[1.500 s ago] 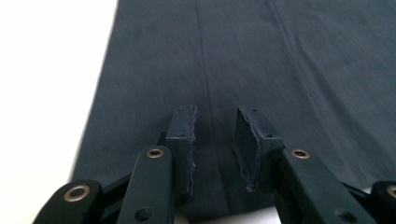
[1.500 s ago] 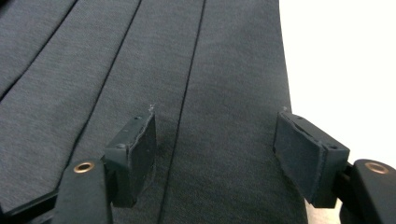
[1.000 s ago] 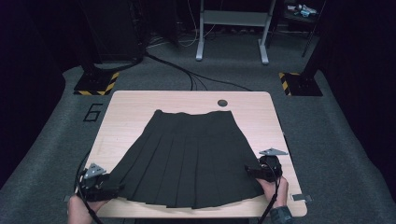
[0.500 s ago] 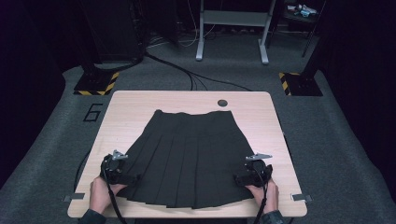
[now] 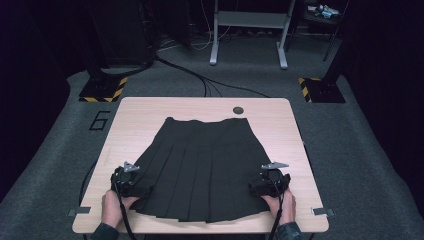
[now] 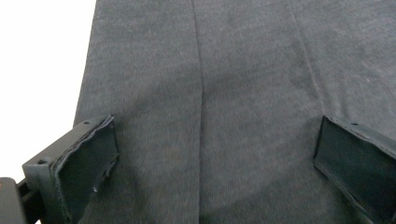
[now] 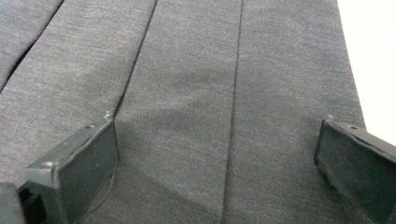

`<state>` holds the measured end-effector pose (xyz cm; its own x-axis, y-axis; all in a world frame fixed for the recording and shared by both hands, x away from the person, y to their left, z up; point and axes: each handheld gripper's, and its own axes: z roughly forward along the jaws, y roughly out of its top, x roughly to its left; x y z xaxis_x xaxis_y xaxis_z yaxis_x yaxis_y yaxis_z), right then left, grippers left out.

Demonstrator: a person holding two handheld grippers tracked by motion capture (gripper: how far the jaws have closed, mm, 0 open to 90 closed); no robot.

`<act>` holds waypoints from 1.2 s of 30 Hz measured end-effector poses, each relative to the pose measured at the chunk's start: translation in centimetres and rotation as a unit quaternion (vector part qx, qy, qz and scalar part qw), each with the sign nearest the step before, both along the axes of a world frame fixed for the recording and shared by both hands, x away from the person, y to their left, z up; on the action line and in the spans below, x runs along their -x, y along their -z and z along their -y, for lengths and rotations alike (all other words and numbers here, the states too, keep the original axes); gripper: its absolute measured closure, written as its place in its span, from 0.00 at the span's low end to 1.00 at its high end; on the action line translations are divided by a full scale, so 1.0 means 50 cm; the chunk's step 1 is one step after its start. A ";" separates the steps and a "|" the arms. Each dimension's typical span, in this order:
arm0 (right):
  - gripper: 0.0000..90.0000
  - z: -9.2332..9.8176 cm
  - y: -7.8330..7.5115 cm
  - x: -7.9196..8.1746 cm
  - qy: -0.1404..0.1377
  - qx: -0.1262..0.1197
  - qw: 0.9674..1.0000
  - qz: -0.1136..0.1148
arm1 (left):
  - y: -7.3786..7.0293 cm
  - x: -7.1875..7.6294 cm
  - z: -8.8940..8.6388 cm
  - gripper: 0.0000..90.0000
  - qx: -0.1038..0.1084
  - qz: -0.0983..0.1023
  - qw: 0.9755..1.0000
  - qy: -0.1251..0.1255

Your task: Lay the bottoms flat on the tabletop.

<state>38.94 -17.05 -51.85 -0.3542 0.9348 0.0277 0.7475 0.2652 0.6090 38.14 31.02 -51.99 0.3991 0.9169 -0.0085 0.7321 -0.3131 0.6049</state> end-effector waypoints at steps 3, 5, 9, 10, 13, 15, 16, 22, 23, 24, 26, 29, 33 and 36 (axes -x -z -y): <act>0.00 0.001 0.000 -0.014 0.002 0.002 1.000 0.001 | -0.001 -0.013 0.002 0.00 0.001 -0.002 1.000 0.000; 0.00 0.001 0.000 -0.023 0.005 0.000 1.000 0.001 | -0.001 -0.023 0.003 0.00 -0.001 -0.001 1.000 0.001; 0.00 0.004 0.001 -0.046 0.006 0.003 1.000 0.006 | -0.001 -0.048 0.006 0.00 0.000 0.000 1.000 0.001; 0.00 0.004 0.000 -0.052 0.008 0.003 1.000 0.005 | -0.001 -0.054 0.007 0.00 0.000 0.001 1.000 0.001; 0.00 0.005 0.000 -0.069 0.012 0.003 1.000 0.005 | -0.001 -0.079 0.010 0.00 0.001 0.001 1.000 0.002; 0.00 0.007 0.000 -0.082 0.015 0.003 1.000 0.004 | 0.000 -0.096 0.014 0.00 0.001 0.005 1.000 -0.001; 0.00 0.007 0.000 -0.082 0.015 0.003 1.000 0.004 | 0.000 -0.096 0.014 0.00 0.001 0.005 1.000 -0.001; 0.00 0.013 -0.003 -0.138 0.024 0.004 1.000 -0.006 | -0.002 -0.155 0.024 0.00 0.001 0.000 1.000 -0.003; 0.00 0.015 -0.003 -0.147 0.023 0.005 1.000 -0.005 | -0.003 -0.166 0.025 0.00 -0.001 0.000 1.000 -0.001; 0.00 0.015 -0.004 -0.157 0.028 0.004 1.000 -0.008 | -0.003 -0.172 0.027 0.00 0.001 -0.003 1.000 -0.003; 0.00 0.016 -0.005 -0.171 0.028 0.005 1.000 -0.010 | -0.003 -0.186 0.029 0.00 0.000 -0.002 1.000 -0.005; 0.00 0.018 -0.006 -0.188 0.030 0.005 0.999 -0.015 | -0.005 -0.198 0.032 0.00 -0.001 -0.005 1.000 -0.005; 0.00 0.018 -0.006 -0.191 0.032 0.003 0.999 -0.015 | -0.004 -0.197 0.030 0.00 -0.001 -0.004 1.000 -0.001; 0.00 0.021 -0.007 -0.190 0.032 0.000 0.999 -0.015 | -0.005 -0.196 0.027 0.00 0.003 -0.003 1.000 -0.002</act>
